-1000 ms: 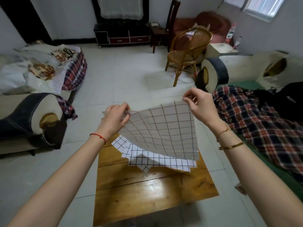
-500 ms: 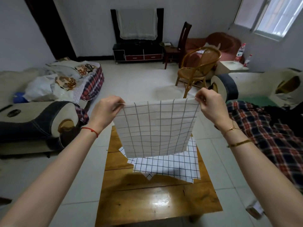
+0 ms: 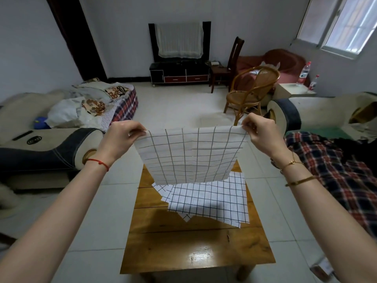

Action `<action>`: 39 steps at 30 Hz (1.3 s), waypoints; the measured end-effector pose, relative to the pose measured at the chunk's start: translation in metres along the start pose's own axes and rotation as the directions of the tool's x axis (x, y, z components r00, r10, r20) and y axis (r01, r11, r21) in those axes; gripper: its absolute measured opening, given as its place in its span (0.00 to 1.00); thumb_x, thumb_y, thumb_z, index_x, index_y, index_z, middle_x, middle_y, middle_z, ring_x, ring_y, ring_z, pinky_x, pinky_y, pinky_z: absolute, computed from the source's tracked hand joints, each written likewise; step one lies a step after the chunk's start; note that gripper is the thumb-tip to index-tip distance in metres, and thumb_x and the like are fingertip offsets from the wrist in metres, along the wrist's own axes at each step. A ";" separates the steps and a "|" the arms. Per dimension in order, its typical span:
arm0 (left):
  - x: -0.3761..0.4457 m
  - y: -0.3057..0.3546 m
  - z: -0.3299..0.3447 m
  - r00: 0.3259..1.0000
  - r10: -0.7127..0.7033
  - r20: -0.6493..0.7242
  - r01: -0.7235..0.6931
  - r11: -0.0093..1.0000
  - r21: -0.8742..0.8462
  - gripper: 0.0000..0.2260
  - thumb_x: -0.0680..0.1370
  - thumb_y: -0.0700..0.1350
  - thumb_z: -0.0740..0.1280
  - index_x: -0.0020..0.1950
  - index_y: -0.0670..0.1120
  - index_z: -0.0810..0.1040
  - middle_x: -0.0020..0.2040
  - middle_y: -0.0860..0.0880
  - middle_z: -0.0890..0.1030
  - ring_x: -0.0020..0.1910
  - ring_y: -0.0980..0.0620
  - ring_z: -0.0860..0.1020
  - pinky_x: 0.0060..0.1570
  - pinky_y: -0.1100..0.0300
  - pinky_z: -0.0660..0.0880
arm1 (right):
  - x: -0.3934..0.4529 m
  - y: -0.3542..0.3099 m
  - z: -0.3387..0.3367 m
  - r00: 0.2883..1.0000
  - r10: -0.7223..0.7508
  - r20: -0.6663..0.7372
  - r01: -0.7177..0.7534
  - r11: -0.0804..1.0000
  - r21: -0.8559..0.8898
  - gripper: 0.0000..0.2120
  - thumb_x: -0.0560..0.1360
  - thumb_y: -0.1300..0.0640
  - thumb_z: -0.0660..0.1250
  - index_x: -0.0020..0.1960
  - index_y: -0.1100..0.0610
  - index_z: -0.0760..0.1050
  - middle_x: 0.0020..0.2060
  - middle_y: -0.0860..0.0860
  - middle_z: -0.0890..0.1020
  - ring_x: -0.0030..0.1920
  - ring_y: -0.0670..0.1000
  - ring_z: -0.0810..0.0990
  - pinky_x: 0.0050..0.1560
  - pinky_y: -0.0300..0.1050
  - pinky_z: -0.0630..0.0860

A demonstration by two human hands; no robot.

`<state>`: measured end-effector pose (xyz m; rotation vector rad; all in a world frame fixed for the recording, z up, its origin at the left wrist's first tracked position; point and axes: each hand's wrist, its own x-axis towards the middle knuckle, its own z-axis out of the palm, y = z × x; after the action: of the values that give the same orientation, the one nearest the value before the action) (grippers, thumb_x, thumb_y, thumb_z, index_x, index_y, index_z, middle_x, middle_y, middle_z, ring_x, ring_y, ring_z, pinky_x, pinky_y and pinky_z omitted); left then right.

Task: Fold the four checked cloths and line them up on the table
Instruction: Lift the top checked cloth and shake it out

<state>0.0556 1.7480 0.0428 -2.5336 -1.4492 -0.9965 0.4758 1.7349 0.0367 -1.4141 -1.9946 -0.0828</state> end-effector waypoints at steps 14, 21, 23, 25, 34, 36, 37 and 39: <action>-0.013 0.011 -0.032 0.991 -0.004 0.136 0.011 0.999 -0.050 0.09 0.70 0.43 0.75 0.49 0.44 0.84 0.41 0.54 0.80 0.43 0.73 0.76 0.45 0.79 0.71 | -0.013 -0.003 -0.022 0.996 -0.066 0.067 0.053 0.982 0.183 0.04 0.76 0.62 0.68 0.51 0.58 0.77 0.45 0.52 0.82 0.41 0.49 0.81 0.42 0.49 0.81; -0.006 0.004 -0.021 0.977 -0.079 0.199 0.094 0.993 -0.069 0.10 0.70 0.53 0.71 0.50 0.54 0.82 0.43 0.60 0.80 0.45 0.62 0.79 0.47 0.63 0.77 | -0.004 0.011 -0.010 0.997 -0.029 0.071 0.015 0.982 0.189 0.04 0.76 0.62 0.68 0.50 0.57 0.77 0.42 0.50 0.81 0.41 0.48 0.81 0.44 0.48 0.81; 0.000 -0.003 -0.013 0.975 -0.091 0.204 0.105 0.993 -0.055 0.10 0.71 0.50 0.71 0.52 0.51 0.83 0.45 0.55 0.82 0.45 0.57 0.80 0.48 0.58 0.78 | 0.000 0.015 -0.002 0.997 -0.014 0.074 0.000 0.982 0.189 0.04 0.76 0.62 0.68 0.50 0.58 0.78 0.43 0.52 0.81 0.41 0.49 0.81 0.44 0.49 0.80; 0.008 -0.009 -0.001 0.976 -0.092 0.199 0.105 0.993 -0.052 0.09 0.73 0.44 0.73 0.52 0.46 0.83 0.46 0.50 0.83 0.45 0.54 0.80 0.49 0.57 0.78 | 0.005 0.019 0.011 0.997 0.013 0.079 -0.027 0.983 0.183 0.03 0.76 0.62 0.68 0.50 0.60 0.78 0.43 0.53 0.81 0.43 0.51 0.80 0.46 0.48 0.80; 0.032 -0.072 0.091 0.961 -0.162 0.226 0.188 0.977 -0.098 0.07 0.75 0.36 0.71 0.51 0.42 0.84 0.47 0.47 0.84 0.44 0.52 0.81 0.47 0.71 0.74 | 0.030 0.065 0.105 0.967 0.233 0.099 -0.241 0.968 0.073 0.02 0.76 0.61 0.67 0.46 0.60 0.78 0.42 0.53 0.81 0.44 0.53 0.79 0.48 0.55 0.78; 0.036 -0.086 0.111 0.955 -0.183 0.233 0.211 0.972 -0.106 0.06 0.75 0.36 0.71 0.51 0.41 0.84 0.47 0.45 0.84 0.45 0.50 0.81 0.49 0.66 0.73 | 0.036 0.075 0.130 0.951 0.282 0.129 -0.293 0.953 0.072 0.02 0.75 0.62 0.67 0.46 0.60 0.78 0.41 0.54 0.82 0.44 0.54 0.79 0.49 0.56 0.77; 0.038 -0.094 0.120 0.953 -0.192 0.236 0.222 0.969 -0.108 0.06 0.75 0.36 0.71 0.51 0.41 0.84 0.47 0.46 0.85 0.45 0.50 0.81 0.49 0.62 0.75 | 0.039 0.079 0.143 0.938 0.313 0.147 -0.326 0.943 0.071 0.02 0.75 0.62 0.67 0.46 0.59 0.78 0.41 0.54 0.82 0.44 0.54 0.79 0.49 0.55 0.77; 0.041 -0.109 0.138 0.945 -0.213 0.248 0.246 0.963 -0.111 0.06 0.75 0.37 0.71 0.51 0.43 0.84 0.46 0.47 0.85 0.44 0.50 0.82 0.50 0.56 0.78 | 0.043 0.089 0.168 0.908 0.378 0.178 -0.393 0.918 0.052 0.02 0.75 0.61 0.67 0.46 0.57 0.78 0.41 0.54 0.82 0.44 0.54 0.79 0.49 0.53 0.77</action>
<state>0.0531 1.8875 -0.0713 -2.7070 -1.8381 -0.8786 0.4624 1.8760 -0.0964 -1.7789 -1.7800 0.3034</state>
